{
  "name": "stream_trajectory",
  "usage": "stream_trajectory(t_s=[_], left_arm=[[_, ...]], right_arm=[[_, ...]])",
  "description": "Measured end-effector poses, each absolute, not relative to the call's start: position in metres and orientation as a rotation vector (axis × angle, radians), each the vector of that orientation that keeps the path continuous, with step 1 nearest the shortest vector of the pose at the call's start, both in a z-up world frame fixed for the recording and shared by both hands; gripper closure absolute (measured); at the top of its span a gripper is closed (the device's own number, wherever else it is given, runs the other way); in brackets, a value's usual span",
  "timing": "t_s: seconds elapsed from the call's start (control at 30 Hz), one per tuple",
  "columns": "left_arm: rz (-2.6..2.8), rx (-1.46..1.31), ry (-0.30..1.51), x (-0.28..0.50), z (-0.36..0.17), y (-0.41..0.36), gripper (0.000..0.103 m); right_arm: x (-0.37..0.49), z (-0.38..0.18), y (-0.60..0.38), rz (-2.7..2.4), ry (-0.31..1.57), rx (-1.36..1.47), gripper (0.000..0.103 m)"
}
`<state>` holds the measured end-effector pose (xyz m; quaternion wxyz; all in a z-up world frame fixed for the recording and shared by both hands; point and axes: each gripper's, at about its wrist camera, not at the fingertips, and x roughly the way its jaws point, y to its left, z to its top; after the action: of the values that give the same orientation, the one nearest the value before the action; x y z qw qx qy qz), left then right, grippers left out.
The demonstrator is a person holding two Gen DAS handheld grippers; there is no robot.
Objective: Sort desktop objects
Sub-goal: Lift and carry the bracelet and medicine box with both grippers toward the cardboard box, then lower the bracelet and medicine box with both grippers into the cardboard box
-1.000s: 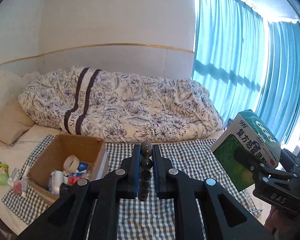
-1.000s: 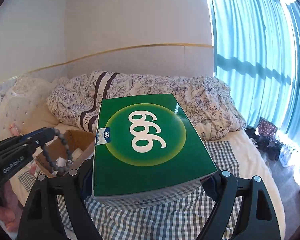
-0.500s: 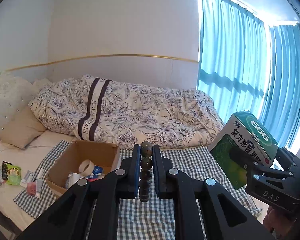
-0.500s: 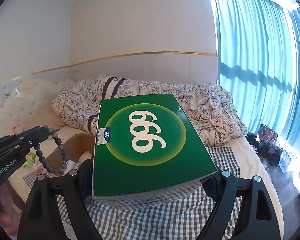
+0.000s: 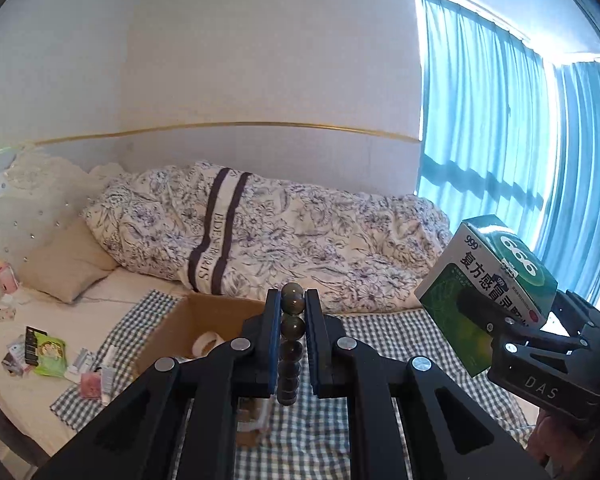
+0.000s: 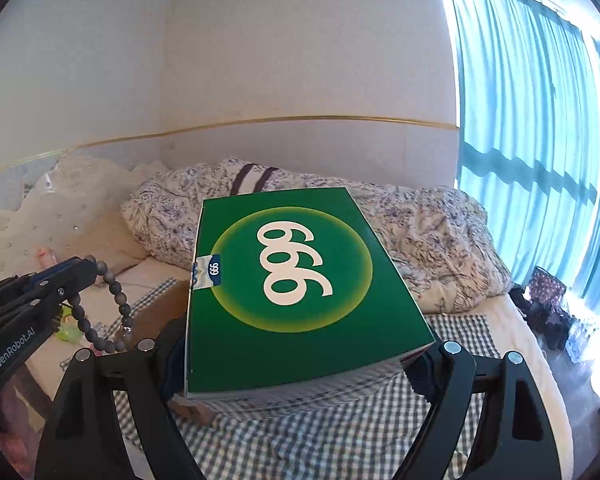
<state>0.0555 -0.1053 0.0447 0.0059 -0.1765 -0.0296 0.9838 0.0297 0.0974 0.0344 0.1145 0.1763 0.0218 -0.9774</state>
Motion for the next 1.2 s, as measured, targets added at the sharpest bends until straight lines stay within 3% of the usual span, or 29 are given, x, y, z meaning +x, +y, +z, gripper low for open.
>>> stream_trajectory(t_s=[0.63, 1.2], left_arm=[[3.181, -0.604, -0.106, 0.025, 0.042, -0.187, 0.092], [3.11, -0.85, -0.16, -0.056, -0.017, -0.224, 0.092]], right_arm=[[-0.017, 0.028, 0.013, -2.747, 0.094, 0.521, 0.018], [-0.087, -0.021, -0.037, -2.659, 0.152, 0.651, 0.018]])
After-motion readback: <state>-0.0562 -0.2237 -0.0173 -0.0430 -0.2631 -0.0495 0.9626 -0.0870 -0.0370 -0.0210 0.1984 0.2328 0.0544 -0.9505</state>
